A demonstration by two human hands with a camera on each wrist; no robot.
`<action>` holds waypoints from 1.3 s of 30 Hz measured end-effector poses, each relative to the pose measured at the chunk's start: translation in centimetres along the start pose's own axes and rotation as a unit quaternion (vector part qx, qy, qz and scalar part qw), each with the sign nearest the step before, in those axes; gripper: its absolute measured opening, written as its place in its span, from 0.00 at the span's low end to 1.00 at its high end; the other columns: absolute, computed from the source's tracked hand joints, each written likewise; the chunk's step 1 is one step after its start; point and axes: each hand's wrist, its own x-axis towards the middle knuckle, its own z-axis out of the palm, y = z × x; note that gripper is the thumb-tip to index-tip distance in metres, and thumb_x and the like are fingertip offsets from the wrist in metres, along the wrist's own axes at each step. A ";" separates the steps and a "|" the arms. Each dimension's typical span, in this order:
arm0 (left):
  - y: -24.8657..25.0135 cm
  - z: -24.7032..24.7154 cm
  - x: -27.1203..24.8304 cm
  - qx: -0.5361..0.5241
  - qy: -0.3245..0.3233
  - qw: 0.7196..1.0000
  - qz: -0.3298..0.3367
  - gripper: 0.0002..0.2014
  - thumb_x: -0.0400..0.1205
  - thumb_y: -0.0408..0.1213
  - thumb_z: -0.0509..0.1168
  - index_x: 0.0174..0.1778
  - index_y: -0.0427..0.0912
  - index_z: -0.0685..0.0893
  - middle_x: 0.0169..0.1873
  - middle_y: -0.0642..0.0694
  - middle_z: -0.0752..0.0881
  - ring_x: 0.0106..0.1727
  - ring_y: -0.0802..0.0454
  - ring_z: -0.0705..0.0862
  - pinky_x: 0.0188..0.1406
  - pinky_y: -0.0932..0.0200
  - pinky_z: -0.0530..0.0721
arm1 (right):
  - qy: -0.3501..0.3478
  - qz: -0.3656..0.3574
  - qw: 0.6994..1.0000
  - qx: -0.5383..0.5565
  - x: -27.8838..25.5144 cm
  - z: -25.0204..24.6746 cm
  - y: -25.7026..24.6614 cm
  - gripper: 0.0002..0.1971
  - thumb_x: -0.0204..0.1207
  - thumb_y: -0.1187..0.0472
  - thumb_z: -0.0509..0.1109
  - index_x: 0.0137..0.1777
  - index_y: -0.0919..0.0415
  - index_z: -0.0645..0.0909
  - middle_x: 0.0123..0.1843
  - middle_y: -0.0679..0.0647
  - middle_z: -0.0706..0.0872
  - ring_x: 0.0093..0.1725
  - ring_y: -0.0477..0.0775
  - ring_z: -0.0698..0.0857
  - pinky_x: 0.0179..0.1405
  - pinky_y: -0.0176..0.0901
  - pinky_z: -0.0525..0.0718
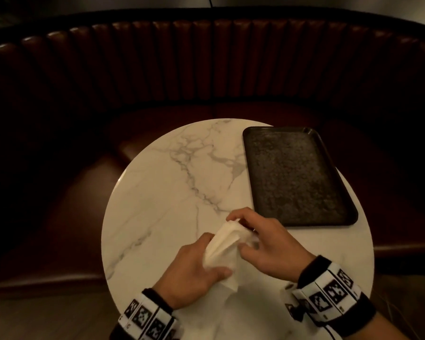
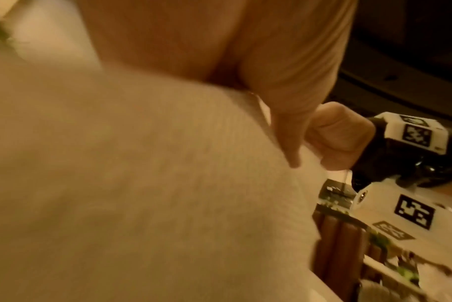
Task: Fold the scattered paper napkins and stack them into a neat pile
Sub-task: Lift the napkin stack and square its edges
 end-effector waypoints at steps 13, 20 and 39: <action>-2.6 3.7 0.2 -0.358 0.146 0.920 -0.060 0.32 0.64 0.48 0.78 0.63 0.44 0.80 0.54 0.44 0.90 0.56 0.43 0.89 0.53 0.48 0.88 | 0.127 0.275 0.840 0.450 -3.3 8.6 4.4 0.32 0.64 0.46 0.77 0.69 0.52 0.75 0.62 0.54 0.88 0.61 0.56 0.87 0.65 0.62 0.81; -1.1 2.9 0.2 -0.327 0.130 0.936 0.028 0.32 0.72 0.49 0.74 0.70 0.47 0.72 0.60 0.46 0.86 0.61 0.48 0.86 0.56 0.53 0.85 | 0.155 0.174 0.938 0.256 -2.7 7.4 2.3 0.34 0.64 0.57 0.75 0.68 0.41 0.66 0.58 0.32 0.83 0.59 0.37 0.84 0.56 0.34 0.83; -2.8 6.1 1.4 -0.298 0.187 0.912 -0.213 0.15 0.80 0.53 0.67 0.51 0.44 0.80 0.46 0.49 0.88 0.49 0.53 0.88 0.49 0.55 0.85 | 0.134 0.331 0.904 0.236 -2.4 9.5 3.1 0.33 0.84 0.49 0.58 0.83 0.45 0.45 0.73 0.40 0.71 0.64 0.36 0.75 0.69 0.36 0.68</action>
